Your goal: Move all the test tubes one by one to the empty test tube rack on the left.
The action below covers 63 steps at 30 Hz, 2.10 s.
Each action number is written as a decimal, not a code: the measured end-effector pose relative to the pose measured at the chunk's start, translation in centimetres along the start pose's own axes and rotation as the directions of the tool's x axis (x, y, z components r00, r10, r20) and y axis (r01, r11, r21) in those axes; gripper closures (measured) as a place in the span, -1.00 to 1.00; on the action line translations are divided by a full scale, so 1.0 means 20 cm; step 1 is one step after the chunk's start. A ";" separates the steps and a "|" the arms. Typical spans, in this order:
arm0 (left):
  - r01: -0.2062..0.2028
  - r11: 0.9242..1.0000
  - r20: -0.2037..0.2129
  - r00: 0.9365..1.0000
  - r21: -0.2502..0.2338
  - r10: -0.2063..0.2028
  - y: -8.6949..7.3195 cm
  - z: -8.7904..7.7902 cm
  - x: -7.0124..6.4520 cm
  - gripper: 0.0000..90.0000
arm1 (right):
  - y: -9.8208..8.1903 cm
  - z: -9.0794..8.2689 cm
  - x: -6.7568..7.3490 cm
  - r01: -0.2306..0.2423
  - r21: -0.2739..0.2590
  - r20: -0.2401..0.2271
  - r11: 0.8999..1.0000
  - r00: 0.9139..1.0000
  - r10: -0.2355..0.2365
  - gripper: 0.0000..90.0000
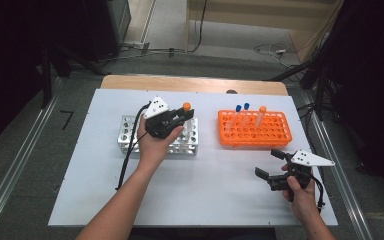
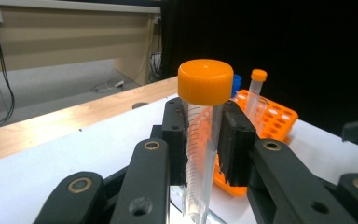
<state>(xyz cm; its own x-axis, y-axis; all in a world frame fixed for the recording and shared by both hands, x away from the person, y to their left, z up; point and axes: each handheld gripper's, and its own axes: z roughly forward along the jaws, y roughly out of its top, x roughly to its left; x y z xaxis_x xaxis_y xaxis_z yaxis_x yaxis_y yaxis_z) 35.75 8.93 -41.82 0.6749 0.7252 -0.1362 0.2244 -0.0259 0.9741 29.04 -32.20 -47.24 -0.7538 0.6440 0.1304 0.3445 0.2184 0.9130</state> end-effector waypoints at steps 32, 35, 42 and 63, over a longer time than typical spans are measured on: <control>-0.020 0.997 -0.096 0.995 0.077 0.027 -0.01 0.20 0.05 0.68 | -0.02 0.02 -0.02 -0.017 0.013 -0.027 1.000 0.999 0.017 -1.00; -0.020 0.994 -0.099 0.995 0.106 0.030 -0.02 0.20 0.05 0.68 | -0.02 0.02 -0.02 -0.017 0.014 -0.025 1.000 1.000 0.017 -1.00; -0.004 0.985 -0.100 0.995 0.173 0.021 -0.03 0.20 0.05 0.67 | -0.02 0.02 -0.02 -0.018 0.021 -0.019 1.000 1.000 0.018 -1.00; 0.073 0.971 -0.051 0.997 0.228 -0.063 0.00 0.20 0.06 -0.18 | -0.02 0.03 -0.03 -0.022 0.021 -0.010 1.000 1.000 0.022 -1.00</control>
<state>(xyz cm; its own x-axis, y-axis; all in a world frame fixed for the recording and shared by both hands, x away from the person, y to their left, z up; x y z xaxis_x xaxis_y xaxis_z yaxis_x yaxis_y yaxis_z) 39.31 7.07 -42.66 0.6225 0.7597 -0.1882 0.4281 -0.1291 0.8945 29.62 -32.28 -47.87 -0.7514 0.6416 0.1544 0.3729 0.2198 0.9015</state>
